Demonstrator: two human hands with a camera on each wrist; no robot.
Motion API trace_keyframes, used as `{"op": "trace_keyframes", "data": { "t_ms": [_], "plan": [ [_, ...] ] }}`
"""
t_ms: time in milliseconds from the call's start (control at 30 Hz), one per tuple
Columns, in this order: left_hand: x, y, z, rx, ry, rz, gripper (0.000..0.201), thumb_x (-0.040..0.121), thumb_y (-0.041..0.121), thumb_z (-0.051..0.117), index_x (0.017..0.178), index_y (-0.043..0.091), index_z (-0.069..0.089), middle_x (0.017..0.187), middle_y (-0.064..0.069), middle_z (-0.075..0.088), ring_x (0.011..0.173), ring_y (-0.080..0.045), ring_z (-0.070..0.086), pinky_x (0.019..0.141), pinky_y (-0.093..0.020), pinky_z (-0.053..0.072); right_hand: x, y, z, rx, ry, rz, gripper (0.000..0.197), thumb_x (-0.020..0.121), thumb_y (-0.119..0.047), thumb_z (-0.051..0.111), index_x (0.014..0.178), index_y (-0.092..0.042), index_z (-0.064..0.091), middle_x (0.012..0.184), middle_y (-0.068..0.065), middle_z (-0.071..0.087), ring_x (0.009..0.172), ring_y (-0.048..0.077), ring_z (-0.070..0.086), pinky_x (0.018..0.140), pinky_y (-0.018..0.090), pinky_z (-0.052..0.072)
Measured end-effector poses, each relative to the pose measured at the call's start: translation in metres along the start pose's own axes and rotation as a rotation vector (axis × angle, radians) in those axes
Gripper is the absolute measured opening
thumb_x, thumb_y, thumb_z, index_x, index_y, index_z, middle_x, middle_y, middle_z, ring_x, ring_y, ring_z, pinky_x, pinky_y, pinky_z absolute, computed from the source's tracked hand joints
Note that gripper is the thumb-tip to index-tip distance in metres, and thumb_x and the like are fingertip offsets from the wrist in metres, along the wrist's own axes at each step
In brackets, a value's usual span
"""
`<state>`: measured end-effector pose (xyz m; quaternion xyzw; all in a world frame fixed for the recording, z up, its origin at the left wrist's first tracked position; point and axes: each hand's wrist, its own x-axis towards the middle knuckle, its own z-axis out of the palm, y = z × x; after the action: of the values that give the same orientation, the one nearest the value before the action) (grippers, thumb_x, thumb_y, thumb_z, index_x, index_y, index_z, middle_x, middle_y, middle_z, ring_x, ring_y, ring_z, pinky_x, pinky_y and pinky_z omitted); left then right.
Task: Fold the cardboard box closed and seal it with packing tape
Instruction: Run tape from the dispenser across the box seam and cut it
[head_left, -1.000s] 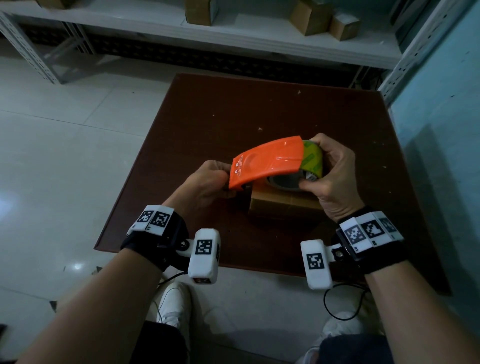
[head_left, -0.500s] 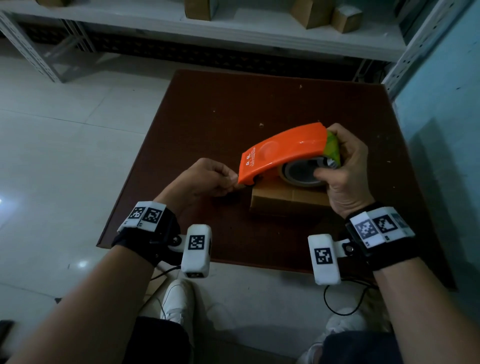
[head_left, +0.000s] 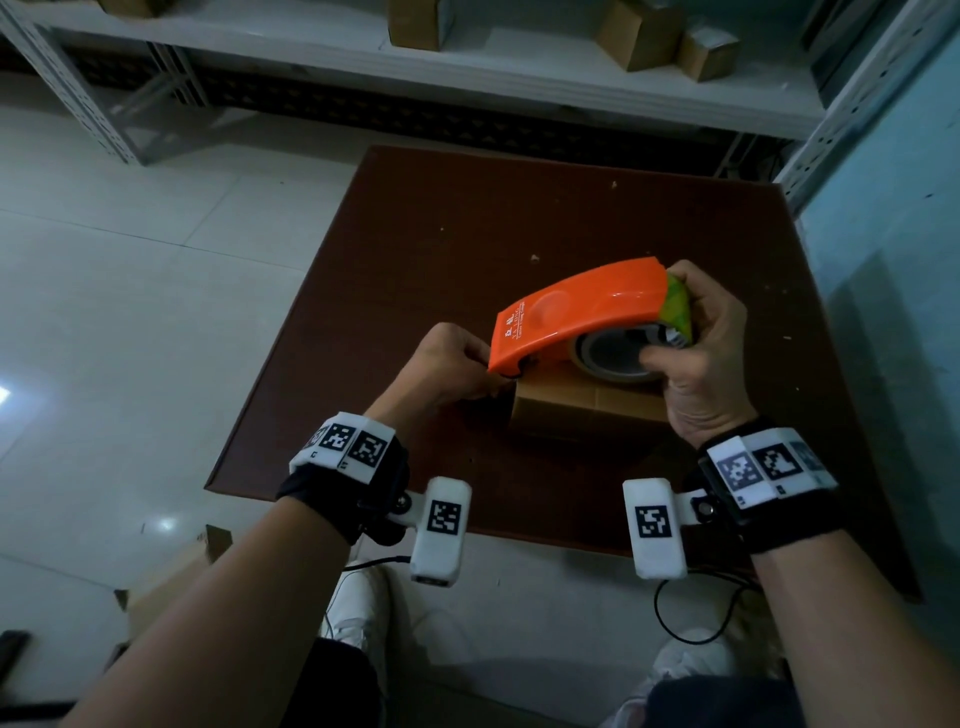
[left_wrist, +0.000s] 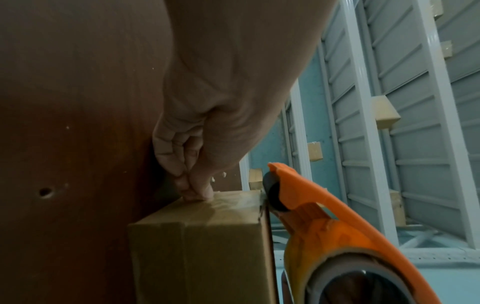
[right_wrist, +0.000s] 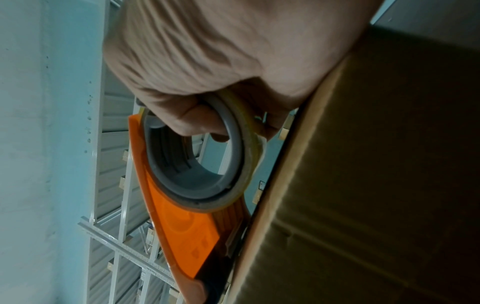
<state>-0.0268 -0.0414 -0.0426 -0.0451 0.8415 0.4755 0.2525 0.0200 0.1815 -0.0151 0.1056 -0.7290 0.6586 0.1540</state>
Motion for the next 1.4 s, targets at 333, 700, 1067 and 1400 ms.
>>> {"op": "trace_keyframes", "data": {
  "t_ms": [333,700,1067,1400],
  "plan": [
    [-0.0011,0.0006,0.0038,-0.021,0.049,-0.022,0.02,0.083,0.009,0.082,0.068,0.015,0.07,0.069,-0.001,0.069,0.064,-0.008,0.067,0.059,-0.02,0.058,0.0009,-0.0002,-0.0001,0.01,-0.005,-0.007,0.025,0.066,-0.009,0.062,0.089,-0.014,0.055,0.089,0.024,0.056,0.088,0.054,0.054,0.076,0.064,0.05],
    [0.0017,-0.0042,0.0087,0.003,0.09,0.005,0.019,0.083,0.014,0.083,0.073,0.02,0.069,0.079,-0.001,0.07,0.067,-0.008,0.068,0.056,-0.022,0.053,0.0007,0.0022,-0.0011,0.003,-0.004,0.009,0.031,0.064,-0.009,0.06,0.093,0.003,0.055,0.085,0.036,0.052,0.082,0.054,0.052,0.072,0.063,0.05],
    [0.0004,-0.0021,0.0079,-0.083,0.099,-0.074,0.027,0.078,0.012,0.088,0.092,0.012,0.065,0.091,-0.01,0.072,0.073,-0.018,0.075,0.059,-0.032,0.063,0.0017,0.0023,-0.0004,-0.016,0.007,-0.004,0.028,0.064,-0.01,0.06,0.091,-0.001,0.056,0.085,0.035,0.053,0.081,0.053,0.052,0.071,0.061,0.05],
    [-0.002,-0.0035,0.001,-0.033,0.09,-0.106,0.033,0.076,0.022,0.09,0.099,0.011,0.068,0.094,-0.01,0.073,0.072,-0.02,0.077,0.058,-0.033,0.064,0.0021,0.0037,-0.0006,0.002,0.002,0.018,0.034,0.063,-0.008,0.06,0.09,0.011,0.055,0.084,0.036,0.055,0.08,0.053,0.054,0.07,0.057,0.051]
  ]
}}
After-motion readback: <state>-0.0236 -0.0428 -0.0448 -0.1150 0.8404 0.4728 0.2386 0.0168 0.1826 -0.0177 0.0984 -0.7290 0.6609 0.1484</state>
